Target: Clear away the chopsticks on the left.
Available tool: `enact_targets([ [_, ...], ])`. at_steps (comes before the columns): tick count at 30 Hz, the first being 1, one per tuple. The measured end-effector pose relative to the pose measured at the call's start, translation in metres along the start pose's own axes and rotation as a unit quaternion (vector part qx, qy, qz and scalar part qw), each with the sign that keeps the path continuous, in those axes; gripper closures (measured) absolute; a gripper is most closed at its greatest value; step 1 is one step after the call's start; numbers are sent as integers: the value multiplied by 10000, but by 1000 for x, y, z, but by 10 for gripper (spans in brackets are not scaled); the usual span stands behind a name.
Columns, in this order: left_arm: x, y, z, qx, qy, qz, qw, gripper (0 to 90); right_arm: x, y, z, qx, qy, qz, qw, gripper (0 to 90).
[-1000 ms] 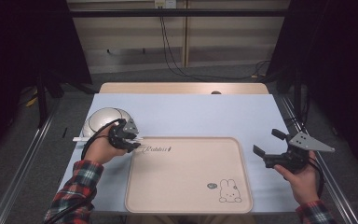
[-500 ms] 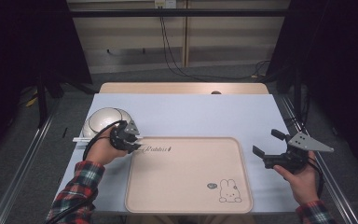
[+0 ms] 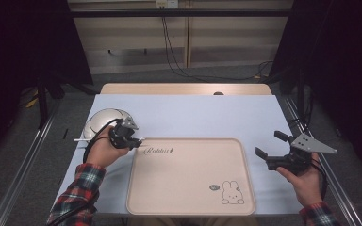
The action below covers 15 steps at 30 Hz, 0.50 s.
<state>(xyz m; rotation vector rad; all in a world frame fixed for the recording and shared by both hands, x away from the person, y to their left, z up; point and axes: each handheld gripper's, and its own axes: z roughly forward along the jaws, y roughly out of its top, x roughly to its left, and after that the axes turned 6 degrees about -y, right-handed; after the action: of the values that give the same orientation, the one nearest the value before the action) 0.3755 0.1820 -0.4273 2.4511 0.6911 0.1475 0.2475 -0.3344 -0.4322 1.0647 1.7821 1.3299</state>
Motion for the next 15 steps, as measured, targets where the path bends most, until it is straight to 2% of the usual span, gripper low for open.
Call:
enact_targets([
  [2,0,3,-8,-387,24,-238,9990,871,0,0,0,-7,0,4,10000,16],
  [3,1,5,-14,-438,45,-244,9987,871,0,0,0,-7,0,4,10000,16],
  [4,2,7,-20,-562,28,-373,9977,872,0,0,0,-12,2,12,10000,16],
  [5,2,8,-24,-639,33,-419,9971,872,0,0,0,-19,-1,38,10000,15],
  [6,2,8,-29,-837,73,-541,9950,872,0,0,0,-32,-12,20,10000,16],
  [7,3,9,-32,-1054,26,-665,9922,872,0,0,0,-33,-25,52,10000,16],
  [8,3,8,-35,-1129,41,-677,9913,872,0,0,0,-33,-25,52,10000,16],
  [9,3,8,-37,-1286,5,-716,9891,872,0,0,0,-36,-39,54,10000,15],
  [10,2,7,-40,-1459,36,-824,9858,872,0,0,0,-28,-31,46,10000,16],
  [12,3,6,-43,-1612,76,-886,9829,872,0,0,0,-27,-44,52,10000,16],
  [14,3,3,-45,-1818,39,-1017,9780,872,0,0,0,-32,-40,55,10000,15],
  [15,3,2,-46,-1890,21,-1043,9764,872,0,0,-1,-38,-51,77,9999,15],
])
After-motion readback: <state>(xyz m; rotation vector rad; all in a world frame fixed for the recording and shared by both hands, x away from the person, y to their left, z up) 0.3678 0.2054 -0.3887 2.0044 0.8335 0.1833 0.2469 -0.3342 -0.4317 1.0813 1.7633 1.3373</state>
